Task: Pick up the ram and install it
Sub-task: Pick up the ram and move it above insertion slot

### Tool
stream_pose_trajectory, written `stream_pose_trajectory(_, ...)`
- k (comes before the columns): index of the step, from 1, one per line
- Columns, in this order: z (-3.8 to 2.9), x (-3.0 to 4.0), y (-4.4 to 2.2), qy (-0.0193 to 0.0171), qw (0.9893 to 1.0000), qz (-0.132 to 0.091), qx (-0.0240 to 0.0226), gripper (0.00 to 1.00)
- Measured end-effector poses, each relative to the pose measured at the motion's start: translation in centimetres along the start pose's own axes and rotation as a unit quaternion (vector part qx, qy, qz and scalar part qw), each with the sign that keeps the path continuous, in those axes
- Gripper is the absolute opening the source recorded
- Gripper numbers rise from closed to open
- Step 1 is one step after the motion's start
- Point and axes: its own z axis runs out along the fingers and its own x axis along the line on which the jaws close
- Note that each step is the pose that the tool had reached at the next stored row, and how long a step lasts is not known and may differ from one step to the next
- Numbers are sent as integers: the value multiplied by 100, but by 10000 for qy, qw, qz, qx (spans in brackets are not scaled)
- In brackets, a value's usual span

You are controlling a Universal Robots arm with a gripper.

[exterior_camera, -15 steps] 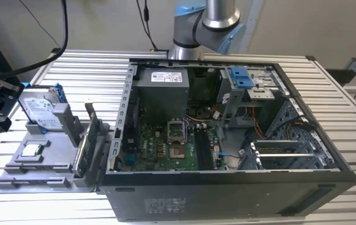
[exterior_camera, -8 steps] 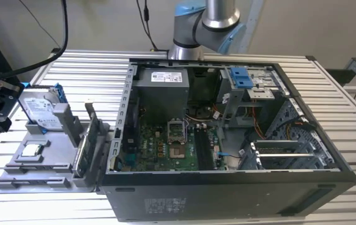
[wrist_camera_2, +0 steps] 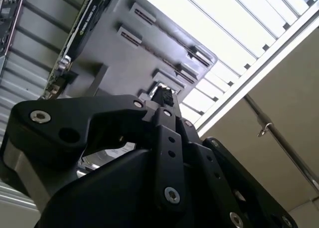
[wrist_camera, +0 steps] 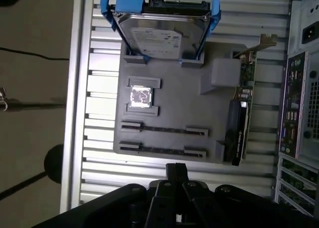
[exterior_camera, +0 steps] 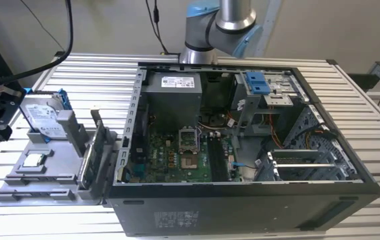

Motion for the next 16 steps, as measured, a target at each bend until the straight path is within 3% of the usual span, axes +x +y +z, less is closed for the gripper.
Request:
stream_pose_trajectory(7,-2,0,0,22,9990,-449,17,11)
stream_pose_trajectory(16,-1,0,0,48,9950,-996,36,11)
